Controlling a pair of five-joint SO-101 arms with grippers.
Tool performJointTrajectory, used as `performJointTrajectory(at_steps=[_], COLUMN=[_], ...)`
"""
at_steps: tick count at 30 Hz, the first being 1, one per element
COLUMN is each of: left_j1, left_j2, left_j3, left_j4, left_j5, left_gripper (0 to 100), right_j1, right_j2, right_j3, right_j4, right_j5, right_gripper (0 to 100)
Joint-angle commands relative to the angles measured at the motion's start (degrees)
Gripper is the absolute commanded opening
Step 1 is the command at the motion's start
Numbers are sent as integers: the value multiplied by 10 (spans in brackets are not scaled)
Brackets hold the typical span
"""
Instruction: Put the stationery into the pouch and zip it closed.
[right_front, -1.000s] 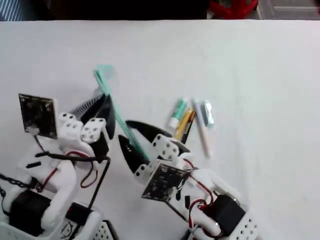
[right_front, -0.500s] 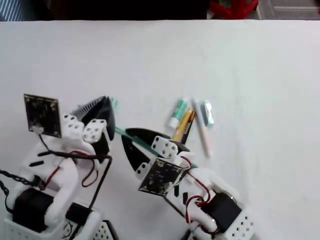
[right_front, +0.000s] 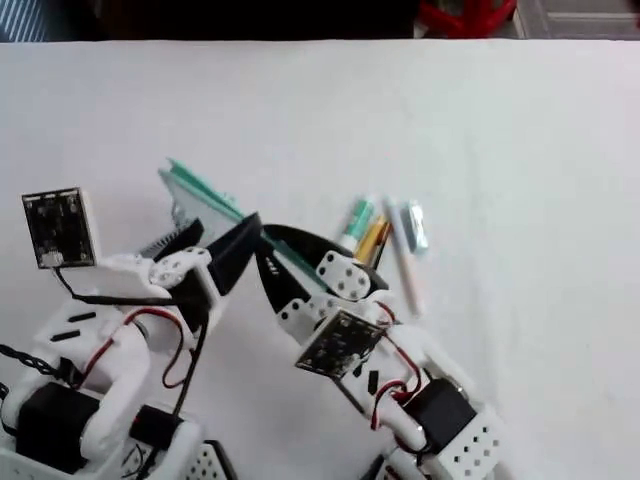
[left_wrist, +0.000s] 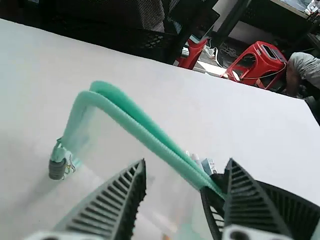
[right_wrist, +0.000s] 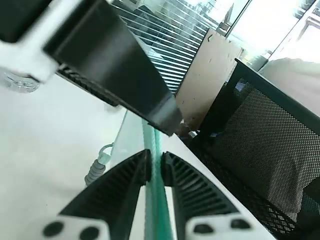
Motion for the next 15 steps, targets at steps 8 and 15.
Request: performJointTrajectory(at_steps=[8,15], left_j1=[-13,-52], left_j2=[256,363], left_j3=[-129,-293], left_j4=[-19,88], left_j5=[141,171], left_gripper=[245,245], right_j1=[37,35], right_j2=[23,82], right_j3=[6,9], right_j4=[-72,-91], right_j5=[1,0], right_gripper=[19,19])
